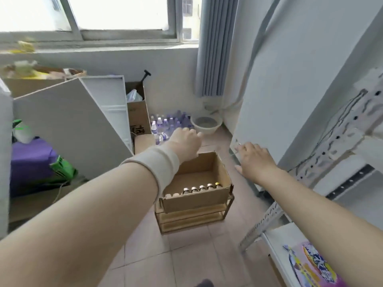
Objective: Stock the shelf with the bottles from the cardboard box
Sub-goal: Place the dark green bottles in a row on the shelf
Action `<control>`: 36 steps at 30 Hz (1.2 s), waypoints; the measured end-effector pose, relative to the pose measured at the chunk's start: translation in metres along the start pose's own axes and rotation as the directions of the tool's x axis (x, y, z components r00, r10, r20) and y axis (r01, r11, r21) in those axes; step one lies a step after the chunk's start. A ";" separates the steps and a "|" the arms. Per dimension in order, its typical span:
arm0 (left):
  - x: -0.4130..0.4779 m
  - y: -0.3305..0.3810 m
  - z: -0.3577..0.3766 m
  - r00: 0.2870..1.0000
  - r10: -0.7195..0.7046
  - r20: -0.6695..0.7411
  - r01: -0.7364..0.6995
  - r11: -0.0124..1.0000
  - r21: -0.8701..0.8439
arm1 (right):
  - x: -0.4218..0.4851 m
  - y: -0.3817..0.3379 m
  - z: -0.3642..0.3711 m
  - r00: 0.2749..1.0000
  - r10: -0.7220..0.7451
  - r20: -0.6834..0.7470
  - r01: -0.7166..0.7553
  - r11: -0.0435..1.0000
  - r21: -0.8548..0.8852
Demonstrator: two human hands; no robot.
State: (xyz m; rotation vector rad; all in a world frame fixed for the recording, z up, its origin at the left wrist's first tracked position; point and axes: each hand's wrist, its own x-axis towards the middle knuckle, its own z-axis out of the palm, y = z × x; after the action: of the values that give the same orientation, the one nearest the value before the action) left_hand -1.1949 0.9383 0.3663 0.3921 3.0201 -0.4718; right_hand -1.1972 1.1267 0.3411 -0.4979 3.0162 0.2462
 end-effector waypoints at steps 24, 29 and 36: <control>0.182 -0.013 0.375 0.658 0.009 0.753 0.551 0.675 -0.490 | 0.287 -0.055 0.312 0.757 -0.301 0.580 0.253 0.953 0.163; 0.202 0.008 0.450 0.455 0.040 0.890 0.830 0.344 -0.440 | 0.331 -0.067 0.388 0.667 -0.345 0.660 0.220 0.938 0.267; 0.223 0.027 0.497 0.339 0.045 0.940 0.935 -0.121 -0.332 | 0.351 -0.082 0.445 0.525 -0.484 0.700 0.285 0.875 0.392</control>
State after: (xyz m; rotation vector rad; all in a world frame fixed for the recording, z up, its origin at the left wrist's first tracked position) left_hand -1.3934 0.8635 -0.1358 -1.0557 1.6517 1.1655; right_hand -1.4815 1.0155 -0.1437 -0.7747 1.9573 0.0451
